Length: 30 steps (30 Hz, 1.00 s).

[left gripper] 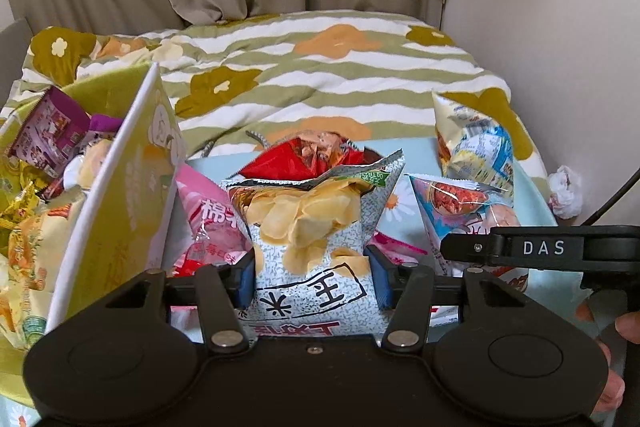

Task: Organize snacks
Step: 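Grasp a white potato chip bag with the left tool while the right grasps a shrimp flake bag, then carry both bags into the cardboard box and open both tools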

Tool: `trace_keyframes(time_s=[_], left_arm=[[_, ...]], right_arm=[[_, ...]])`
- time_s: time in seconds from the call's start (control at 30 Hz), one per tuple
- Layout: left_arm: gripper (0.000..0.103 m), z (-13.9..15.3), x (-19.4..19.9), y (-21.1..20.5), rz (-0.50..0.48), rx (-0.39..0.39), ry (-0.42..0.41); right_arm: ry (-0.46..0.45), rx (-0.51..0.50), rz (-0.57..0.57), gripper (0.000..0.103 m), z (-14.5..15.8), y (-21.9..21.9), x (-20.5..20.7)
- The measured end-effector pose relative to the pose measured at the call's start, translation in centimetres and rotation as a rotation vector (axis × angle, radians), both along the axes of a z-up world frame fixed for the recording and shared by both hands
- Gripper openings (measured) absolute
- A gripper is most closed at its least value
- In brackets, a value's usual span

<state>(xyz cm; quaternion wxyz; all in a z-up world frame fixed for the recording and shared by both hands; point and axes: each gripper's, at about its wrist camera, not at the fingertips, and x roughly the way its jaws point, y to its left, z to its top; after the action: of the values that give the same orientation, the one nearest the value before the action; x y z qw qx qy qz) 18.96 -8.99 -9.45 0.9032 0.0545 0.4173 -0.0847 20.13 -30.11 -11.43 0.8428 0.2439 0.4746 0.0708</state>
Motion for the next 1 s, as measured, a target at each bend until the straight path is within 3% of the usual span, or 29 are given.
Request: trace_keyframes(time_s=[0.23,0.53,0.77,1.0], left_arm=[[0.058,2.9,-1.6,1.0,0.012,-0.026,-0.066],[0.058,8.9,-4.7,5.6,0.076,-0.060,-0.202],[0.058,12.1,-5.6,12.3,0.138,-0.066,-0.284],[0.058,13.2,-4.2,20.3,0.162,-0.048,-0.283]], right_arm=[[-0.061,-0.028,0.015,0.078,3.1,0.5,-1.1],[-0.187,-0.021,0.084,0.078,9.6,3.5,-2.2],[-0.292,0.003,0.177,0.078,14.3,9.2,-2.2],[-0.338,0.004,0.195,0.078,17.0,17.4,-1.3]])
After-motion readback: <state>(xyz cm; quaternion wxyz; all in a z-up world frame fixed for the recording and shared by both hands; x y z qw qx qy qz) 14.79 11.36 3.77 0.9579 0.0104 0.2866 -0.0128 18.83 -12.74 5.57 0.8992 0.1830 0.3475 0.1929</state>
